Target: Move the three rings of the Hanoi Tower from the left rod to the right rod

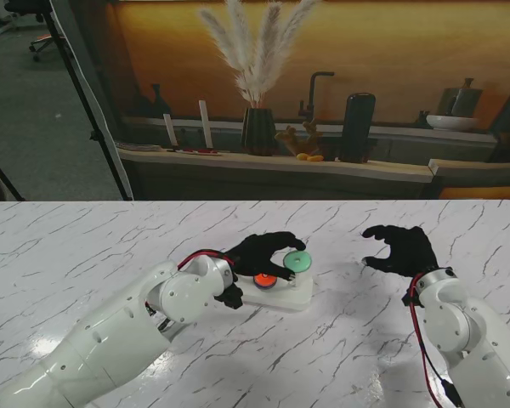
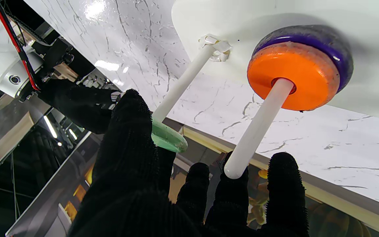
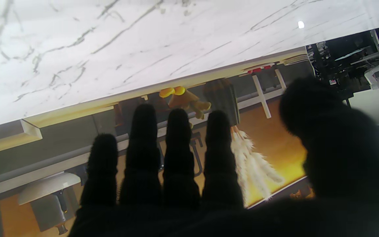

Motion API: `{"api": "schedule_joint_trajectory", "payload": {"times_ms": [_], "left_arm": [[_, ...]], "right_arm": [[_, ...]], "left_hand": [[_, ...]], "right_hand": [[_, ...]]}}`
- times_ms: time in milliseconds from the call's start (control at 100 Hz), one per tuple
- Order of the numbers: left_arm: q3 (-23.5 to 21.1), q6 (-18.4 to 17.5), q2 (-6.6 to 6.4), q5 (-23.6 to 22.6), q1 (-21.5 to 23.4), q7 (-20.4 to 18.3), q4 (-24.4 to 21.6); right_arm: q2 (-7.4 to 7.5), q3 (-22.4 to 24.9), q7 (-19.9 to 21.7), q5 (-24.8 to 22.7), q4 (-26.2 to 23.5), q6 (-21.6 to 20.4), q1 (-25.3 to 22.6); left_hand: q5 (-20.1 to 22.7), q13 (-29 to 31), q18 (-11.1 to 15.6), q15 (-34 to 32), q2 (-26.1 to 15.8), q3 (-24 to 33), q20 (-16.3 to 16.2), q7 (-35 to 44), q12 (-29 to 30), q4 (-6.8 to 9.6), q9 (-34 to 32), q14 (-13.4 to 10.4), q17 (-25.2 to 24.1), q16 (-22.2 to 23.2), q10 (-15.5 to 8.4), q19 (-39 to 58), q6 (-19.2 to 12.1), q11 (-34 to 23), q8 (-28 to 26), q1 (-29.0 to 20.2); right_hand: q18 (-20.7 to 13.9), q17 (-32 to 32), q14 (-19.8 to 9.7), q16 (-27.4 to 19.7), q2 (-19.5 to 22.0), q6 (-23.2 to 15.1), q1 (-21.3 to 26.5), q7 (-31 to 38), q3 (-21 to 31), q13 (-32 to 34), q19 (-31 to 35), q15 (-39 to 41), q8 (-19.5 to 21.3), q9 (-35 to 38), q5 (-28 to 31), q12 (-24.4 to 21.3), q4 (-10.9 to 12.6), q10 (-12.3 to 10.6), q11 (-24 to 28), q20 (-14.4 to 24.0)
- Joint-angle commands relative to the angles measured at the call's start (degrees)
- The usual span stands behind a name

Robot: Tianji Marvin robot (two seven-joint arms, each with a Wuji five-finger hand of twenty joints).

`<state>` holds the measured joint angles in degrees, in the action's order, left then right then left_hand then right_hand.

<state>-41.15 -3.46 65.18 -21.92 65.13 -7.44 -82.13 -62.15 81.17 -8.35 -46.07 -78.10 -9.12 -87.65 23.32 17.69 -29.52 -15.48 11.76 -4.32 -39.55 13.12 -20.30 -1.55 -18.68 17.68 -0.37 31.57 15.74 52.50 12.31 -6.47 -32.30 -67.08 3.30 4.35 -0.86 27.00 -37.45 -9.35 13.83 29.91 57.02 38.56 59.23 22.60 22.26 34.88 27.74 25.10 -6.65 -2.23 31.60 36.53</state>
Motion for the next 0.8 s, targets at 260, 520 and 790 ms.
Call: {"api": "schedule_joint_trajectory", "payload": {"times_ms": [260, 520, 790], "left_arm": [[0.43, -0.63, 0.36, 0.5, -0.13, -1.08, 0.31], [0.79, -0.33, 0.45, 0.67, -0.31, -1.11, 0.81], [1.5, -0.08, 0.6, -0.2, -0.59, -0.48, 1.67]], "right_arm": [[-0.29, -0.27, -0.04, 0.18, 0.0, 0.0, -0.43], [-0.3, -0.23, -0.05, 0.23, 0.0, 0.12, -0.51], [-0.32, -0.08, -0.18, 0.25, 0.03, 0.2, -0.58]], "left_hand": [[5.16, 1.01, -1.31, -1.0, -3.2, 3.7, -0.29, 6.72, -0.29, 0.53, -1.01, -0.31, -0.51, 0.92, -0.59, 2.43, -4.38, 0.01, -3.96, -5.02], [5.28, 1.09, -1.32, -1.15, -3.0, 3.79, -0.36, 6.79, -0.32, 0.59, -1.04, -0.35, -0.38, 1.0, -0.59, 2.61, -4.35, -0.03, -3.99, -5.28], [4.91, 1.06, -1.33, -1.31, -2.17, 3.93, -0.41, 6.0, -0.42, 1.16, -0.98, -0.29, -0.31, 1.06, -0.59, 2.87, -4.14, -0.23, -2.98, -4.83]], "right_hand": [[18.16, -0.46, 0.13, -0.35, 0.68, -0.98, -0.16, 0.18, 1.04, -0.97, 0.72, 0.25, 0.84, 0.17, -0.43, -0.47, 2.04, -0.07, 0.04, -0.46], [18.13, -0.5, 0.15, -0.36, 0.7, -0.95, -0.13, 0.21, 1.03, -1.05, 0.71, 0.24, 0.84, 0.13, -0.37, -0.49, 2.04, -0.08, 0.03, -0.48], [18.19, -0.5, 0.13, -0.35, 0.64, -0.96, -0.09, 0.23, 1.06, -0.99, 0.72, 0.27, 0.84, 0.14, -0.36, -0.48, 2.04, -0.09, 0.07, -0.48]]}}
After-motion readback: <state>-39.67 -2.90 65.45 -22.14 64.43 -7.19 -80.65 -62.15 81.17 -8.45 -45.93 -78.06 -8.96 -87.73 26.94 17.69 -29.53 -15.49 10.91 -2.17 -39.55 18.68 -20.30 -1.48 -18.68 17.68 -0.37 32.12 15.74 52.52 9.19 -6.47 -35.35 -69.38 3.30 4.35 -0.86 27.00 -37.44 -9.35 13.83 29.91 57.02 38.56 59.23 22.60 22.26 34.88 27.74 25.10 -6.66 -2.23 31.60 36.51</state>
